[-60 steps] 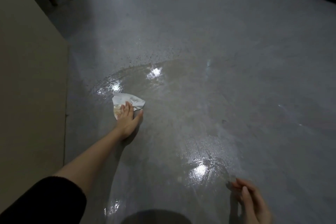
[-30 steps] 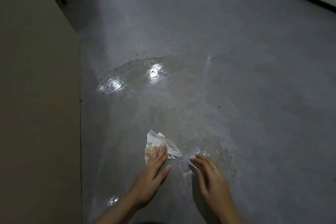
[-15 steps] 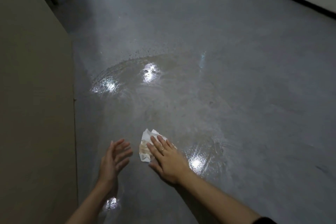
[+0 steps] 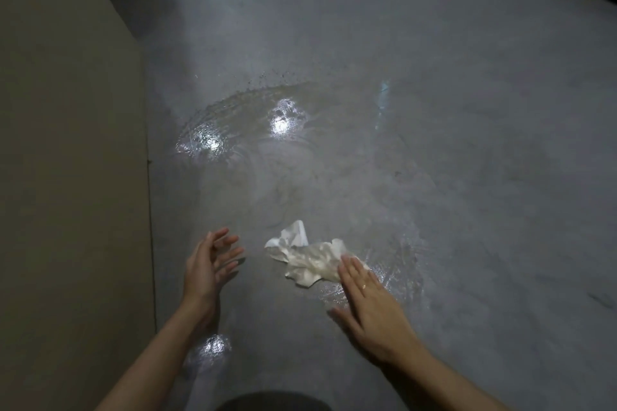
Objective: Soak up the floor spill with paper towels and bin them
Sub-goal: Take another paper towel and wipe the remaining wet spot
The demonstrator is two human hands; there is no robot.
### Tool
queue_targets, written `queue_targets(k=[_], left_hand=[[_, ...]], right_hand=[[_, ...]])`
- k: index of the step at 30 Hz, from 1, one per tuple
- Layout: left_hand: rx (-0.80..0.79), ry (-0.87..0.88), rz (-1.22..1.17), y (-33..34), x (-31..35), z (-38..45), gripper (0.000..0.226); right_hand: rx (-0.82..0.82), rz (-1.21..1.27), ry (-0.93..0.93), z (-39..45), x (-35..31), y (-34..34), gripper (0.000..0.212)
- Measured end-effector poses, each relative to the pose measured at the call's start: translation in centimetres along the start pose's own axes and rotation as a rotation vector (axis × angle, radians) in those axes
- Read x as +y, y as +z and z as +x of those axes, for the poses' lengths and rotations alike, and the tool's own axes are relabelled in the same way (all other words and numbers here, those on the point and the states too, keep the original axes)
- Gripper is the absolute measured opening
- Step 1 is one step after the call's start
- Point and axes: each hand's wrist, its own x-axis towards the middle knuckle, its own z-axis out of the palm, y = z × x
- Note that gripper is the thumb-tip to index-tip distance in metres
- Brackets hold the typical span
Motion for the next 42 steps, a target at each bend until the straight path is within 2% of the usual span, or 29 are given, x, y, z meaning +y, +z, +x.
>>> queue_targets(k=[8,14,19,21,23,32,35,38,42], left_hand=[[-0.002,0.011,-0.012,-0.4,0.7,-0.1,0.031],[0.019,0.066,-0.038,-1.7,2.5,-0.4,0.033],[0.04,0.073,-0.057,-2.1,2.6,-0.2,0.033],[0.039,0.074,-0.043,-1.5,2.5,-0.2,0.033],[0.031,0.083,-0.028,-1.1,2.5,-0.2,0.034],[0.055,0.071,0.012,-2.0,3.2,0.2,0.041],[0.068,0.066,0.007,-2.5,3.2,0.1,0.043],[0.067,0.063,-0.008,-1.9,3.4,-0.3,0.043],[0.069,0.061,-0.009,-1.2,3.9,-0.7,0.044]], right_hand=[[-0.015,0.261,-0.059,8.2,-5.5,0.3,0.076],[-0.12,0.014,-0.177,10.7,-10.8,4.6,0.08],[-0.129,-0.065,-0.494,8.6,-9.2,5.4,0.071],[-0.126,-0.093,-0.526,6.8,-7.6,5.1,0.07],[-0.103,-0.096,-0.455,5.4,-5.4,4.2,0.072],[0.098,-0.048,0.235,-0.2,11.4,-5.3,0.077],[0.134,-0.057,0.461,-0.8,15.1,-6.6,0.09],[0.202,-0.013,0.59,0.8,12.8,-5.4,0.095],[0.18,0.086,0.416,3.2,3.2,-1.0,0.079]])
